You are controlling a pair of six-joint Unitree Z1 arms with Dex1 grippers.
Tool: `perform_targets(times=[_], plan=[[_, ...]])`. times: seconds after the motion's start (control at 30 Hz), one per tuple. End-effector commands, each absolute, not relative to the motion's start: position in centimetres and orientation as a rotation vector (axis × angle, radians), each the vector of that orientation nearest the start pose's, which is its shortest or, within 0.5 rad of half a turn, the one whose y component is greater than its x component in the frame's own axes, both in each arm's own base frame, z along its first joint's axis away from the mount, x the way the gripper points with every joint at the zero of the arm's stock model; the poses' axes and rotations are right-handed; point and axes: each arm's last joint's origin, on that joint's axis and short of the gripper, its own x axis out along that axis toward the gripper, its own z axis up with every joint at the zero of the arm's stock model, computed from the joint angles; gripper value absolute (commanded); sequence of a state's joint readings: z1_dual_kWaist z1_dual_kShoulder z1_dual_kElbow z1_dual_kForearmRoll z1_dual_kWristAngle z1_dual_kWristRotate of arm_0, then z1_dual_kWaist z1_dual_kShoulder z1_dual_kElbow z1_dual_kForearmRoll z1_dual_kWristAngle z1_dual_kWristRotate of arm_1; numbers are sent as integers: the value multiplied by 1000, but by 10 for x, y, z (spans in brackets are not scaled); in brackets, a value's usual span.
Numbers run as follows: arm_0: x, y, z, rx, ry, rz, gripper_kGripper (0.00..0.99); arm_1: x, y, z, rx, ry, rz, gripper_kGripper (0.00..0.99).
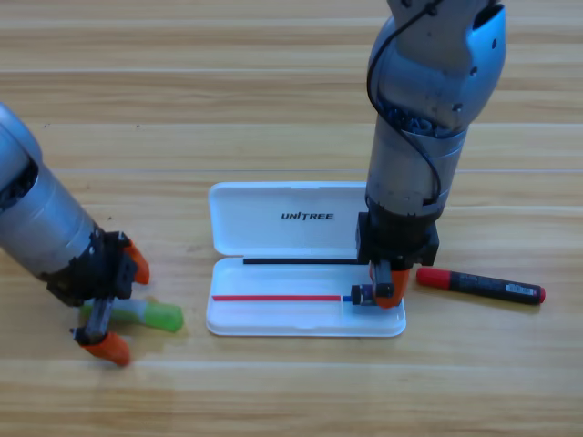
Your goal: Clean up eraser and pencils
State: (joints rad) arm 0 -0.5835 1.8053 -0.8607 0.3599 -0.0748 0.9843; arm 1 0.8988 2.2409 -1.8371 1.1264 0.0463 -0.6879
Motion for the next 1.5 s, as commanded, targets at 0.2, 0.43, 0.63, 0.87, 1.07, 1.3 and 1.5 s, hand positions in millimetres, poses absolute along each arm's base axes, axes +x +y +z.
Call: perform_targets(times=[0.2,0.43,0.63,0.87,1.07,1.3,1.5], plan=[[233,-153,175,1148,953,-1151,792,272,361,192,-1216,1244,1281,0],[231,-152,178,1170,936,-1153,637,274,360,191,-1216,1249,1278,23],[230,-150,178,1184,927,-1150,560,276,360,190,-1215,1249,1276,110],[229,-148,178,1212,910,-1169,296,277,360,190,-1213,1248,1275,324],[230,-149,181,1220,887,-1173,0,276,358,194,-1212,1247,1274,486],[231,-150,181,1224,881,-1162,0,254,331,241,-1192,1222,1285,565],[232,-150,185,1219,883,-1155,0,248,299,273,-1161,1187,1248,621]])
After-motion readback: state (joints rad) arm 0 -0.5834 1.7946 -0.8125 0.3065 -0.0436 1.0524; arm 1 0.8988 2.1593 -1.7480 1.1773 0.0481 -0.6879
